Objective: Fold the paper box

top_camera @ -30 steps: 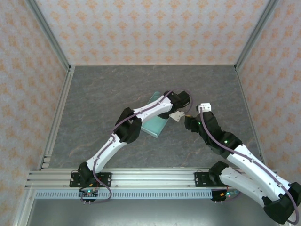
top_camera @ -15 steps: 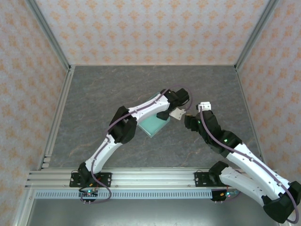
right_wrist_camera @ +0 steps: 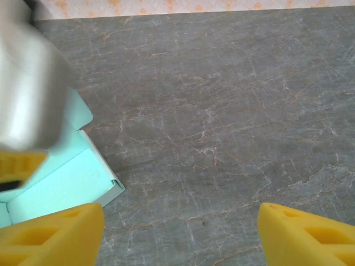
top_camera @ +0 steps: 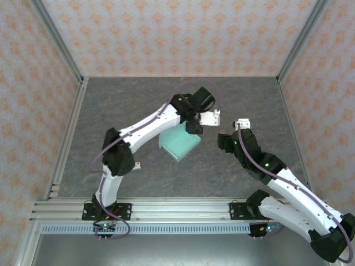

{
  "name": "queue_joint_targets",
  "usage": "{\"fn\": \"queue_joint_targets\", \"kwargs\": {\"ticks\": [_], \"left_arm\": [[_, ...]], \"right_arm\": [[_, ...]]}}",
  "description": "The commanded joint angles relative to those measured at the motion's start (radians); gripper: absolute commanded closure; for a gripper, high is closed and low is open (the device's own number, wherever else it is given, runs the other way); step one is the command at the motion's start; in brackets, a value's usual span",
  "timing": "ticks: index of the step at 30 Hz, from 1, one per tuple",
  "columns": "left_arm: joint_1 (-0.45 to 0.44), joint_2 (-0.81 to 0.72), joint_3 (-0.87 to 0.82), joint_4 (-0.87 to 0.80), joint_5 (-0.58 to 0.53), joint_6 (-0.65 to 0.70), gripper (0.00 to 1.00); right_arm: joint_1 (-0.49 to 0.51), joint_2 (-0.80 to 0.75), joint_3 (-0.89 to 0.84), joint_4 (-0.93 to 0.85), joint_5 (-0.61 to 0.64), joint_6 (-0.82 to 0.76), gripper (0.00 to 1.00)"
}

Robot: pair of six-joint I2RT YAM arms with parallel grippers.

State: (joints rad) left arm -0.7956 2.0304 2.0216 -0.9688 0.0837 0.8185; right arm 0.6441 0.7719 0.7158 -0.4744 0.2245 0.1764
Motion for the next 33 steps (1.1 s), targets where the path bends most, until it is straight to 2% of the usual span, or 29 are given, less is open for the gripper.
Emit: {"fn": "queue_joint_targets", "kwargs": {"ticks": [1,5,10,13,18,21,27,30,33], "left_arm": [[0.018,-0.158,-0.047,0.052,0.087,-0.241,0.37],[0.059,-0.308,-0.178,0.083,0.089,-0.473,0.38],[0.155,-0.574,-0.514,0.265,0.061,-0.809,0.38],[0.215,-0.709,-0.756,0.417,0.1,-1.014,0.38],[0.248,-0.821,-1.065,0.562,0.069,-1.223,0.36],[0.25,-0.9,-1.208,0.63,0.074,-1.301,0.34],[0.264,-1.082,-1.308,0.546,-0.064,-1.319,0.26],[0.311,-1.134,-1.321,0.504,-0.099,-1.299,0.24],[0.39,-1.141,-1.343,0.504,-0.074,-1.303,0.24]], "right_arm": [[-0.004,0.048,0.001,0.034,-0.014,0.026,0.27],[-0.004,0.191,0.007,0.13,-0.109,0.037,0.25],[-0.014,0.496,0.127,0.213,-0.258,0.021,0.16],[-0.051,0.651,0.204,0.251,-0.357,0.0,0.15],[-0.093,0.84,0.293,0.29,-0.475,-0.025,0.15],[-0.118,0.894,0.289,0.34,-0.532,-0.017,0.16],[-0.121,0.944,0.269,0.402,-0.648,0.023,0.2],[-0.121,0.922,0.224,0.441,-0.684,0.052,0.22],[-0.12,0.893,0.182,0.463,-0.711,0.079,0.25]]}}
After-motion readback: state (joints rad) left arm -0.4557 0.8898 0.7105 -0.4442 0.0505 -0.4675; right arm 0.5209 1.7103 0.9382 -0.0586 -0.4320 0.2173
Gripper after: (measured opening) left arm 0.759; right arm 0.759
